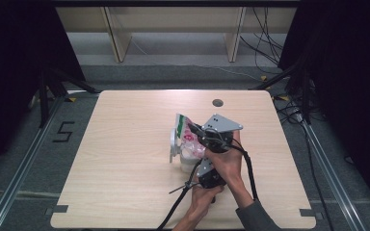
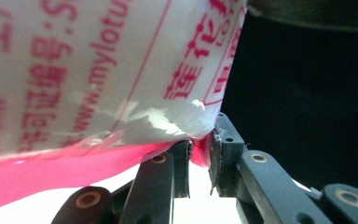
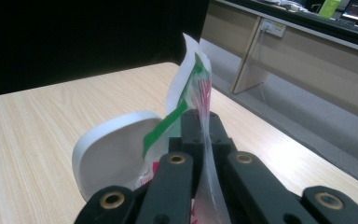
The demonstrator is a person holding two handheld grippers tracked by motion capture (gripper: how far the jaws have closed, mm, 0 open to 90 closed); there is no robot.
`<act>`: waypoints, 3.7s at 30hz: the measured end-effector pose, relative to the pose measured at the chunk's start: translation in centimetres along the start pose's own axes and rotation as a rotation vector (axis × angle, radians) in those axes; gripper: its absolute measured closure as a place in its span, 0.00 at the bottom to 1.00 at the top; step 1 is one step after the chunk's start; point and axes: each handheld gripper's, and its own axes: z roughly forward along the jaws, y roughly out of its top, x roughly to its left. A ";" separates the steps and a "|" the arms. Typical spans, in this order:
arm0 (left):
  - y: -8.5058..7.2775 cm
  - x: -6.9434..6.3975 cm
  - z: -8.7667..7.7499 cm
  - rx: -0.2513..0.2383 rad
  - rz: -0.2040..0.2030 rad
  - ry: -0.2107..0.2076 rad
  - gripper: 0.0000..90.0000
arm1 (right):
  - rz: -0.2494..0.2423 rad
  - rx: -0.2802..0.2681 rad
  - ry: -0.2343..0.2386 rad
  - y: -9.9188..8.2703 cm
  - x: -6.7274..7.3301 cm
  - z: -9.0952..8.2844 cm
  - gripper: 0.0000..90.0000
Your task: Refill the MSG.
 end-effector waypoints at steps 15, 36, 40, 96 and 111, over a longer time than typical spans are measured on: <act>0.1 0.0 -0.1 0.012 0.010 0.007 0.88 | 0.016 0.011 0.006 0.0 0.1 -0.1 1.00; 0.1 0.0 -0.1 0.009 0.005 0.009 0.88 | 0.011 0.003 0.016 0.0 0.1 0.1 1.00; 0.1 0.0 -0.1 0.013 0.015 0.015 0.88 | -0.008 -0.010 -0.003 0.1 0.1 0.0 1.00; 0.2 0.1 0.1 -0.005 -0.009 0.005 0.88 | -0.010 0.007 0.007 0.0 0.2 0.3 1.00; 0.1 0.0 0.1 0.027 -0.032 -0.031 0.88 | 0.007 0.003 0.028 0.0 0.4 0.3 1.00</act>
